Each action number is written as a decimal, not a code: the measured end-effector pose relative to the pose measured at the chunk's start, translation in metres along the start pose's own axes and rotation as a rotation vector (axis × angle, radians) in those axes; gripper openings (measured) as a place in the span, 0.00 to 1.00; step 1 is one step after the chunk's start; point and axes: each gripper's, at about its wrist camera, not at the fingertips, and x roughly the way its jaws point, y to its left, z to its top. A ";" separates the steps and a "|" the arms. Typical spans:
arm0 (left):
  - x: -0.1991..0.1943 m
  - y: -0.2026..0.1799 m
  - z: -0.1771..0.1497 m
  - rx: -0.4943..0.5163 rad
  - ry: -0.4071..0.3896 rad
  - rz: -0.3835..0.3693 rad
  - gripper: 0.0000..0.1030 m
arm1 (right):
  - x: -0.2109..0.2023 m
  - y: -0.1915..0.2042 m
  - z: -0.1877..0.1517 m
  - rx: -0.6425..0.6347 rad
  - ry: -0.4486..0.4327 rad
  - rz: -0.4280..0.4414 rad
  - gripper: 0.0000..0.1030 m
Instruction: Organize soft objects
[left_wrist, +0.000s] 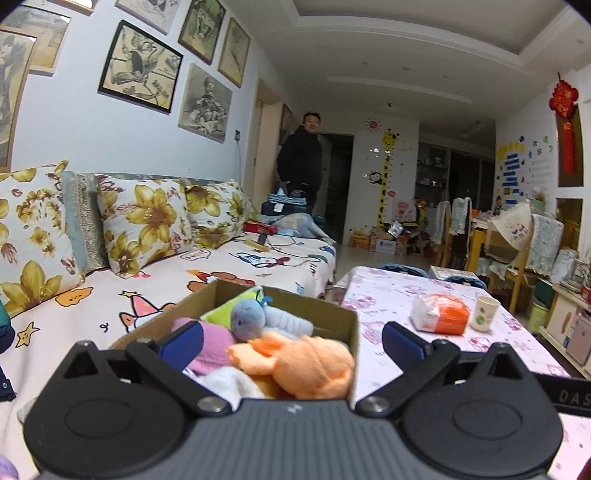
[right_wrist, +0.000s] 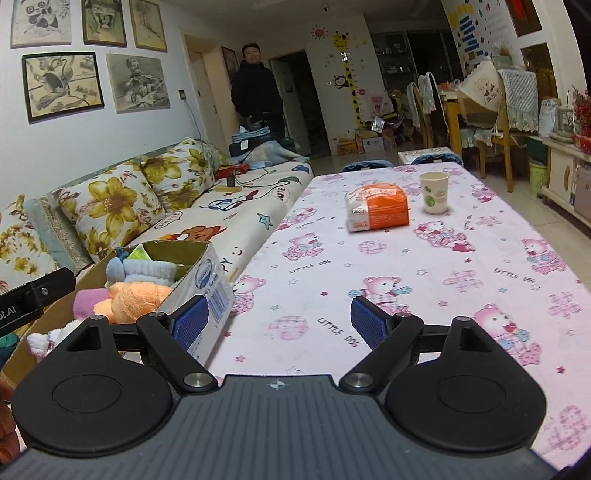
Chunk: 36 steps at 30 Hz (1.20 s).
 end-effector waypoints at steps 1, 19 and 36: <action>-0.002 -0.003 -0.001 0.006 0.002 -0.003 0.99 | -0.002 0.001 -0.001 -0.005 -0.004 -0.006 1.00; -0.058 -0.009 -0.005 -0.012 0.054 0.008 0.99 | -0.036 -0.007 -0.012 -0.003 -0.014 -0.018 1.00; -0.098 -0.006 -0.005 0.032 0.061 0.056 0.99 | -0.057 0.004 -0.019 -0.045 -0.015 0.008 1.00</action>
